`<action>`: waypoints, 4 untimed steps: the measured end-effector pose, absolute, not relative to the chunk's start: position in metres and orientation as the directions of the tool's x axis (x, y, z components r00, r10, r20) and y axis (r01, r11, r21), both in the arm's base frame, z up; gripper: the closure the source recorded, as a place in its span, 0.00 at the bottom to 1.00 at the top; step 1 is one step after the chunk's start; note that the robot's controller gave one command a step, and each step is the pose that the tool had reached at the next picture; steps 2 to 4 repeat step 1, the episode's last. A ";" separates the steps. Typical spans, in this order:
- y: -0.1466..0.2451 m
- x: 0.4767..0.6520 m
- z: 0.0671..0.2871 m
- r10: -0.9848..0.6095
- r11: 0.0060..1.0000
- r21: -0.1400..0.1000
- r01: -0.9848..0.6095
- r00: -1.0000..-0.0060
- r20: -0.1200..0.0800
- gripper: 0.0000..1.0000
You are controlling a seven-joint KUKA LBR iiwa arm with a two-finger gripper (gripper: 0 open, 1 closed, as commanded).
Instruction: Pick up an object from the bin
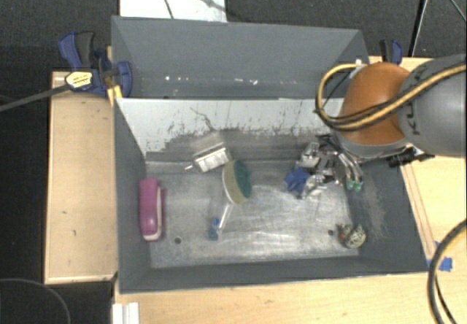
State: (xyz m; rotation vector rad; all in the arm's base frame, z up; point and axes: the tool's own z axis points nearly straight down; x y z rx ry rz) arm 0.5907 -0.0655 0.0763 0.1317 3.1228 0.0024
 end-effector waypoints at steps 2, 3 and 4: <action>-0.069 0.574 0.233 0.079 0.997 0.000 0.079 -0.997 -0.011 1.00; -0.069 0.574 0.233 0.079 0.997 0.000 0.079 -0.997 -0.011 1.00; -0.069 0.574 0.233 0.079 0.997 0.000 0.079 -0.997 -0.011 1.00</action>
Offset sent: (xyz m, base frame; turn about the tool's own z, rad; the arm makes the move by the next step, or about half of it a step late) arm -0.0187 -0.0031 0.1516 -0.0111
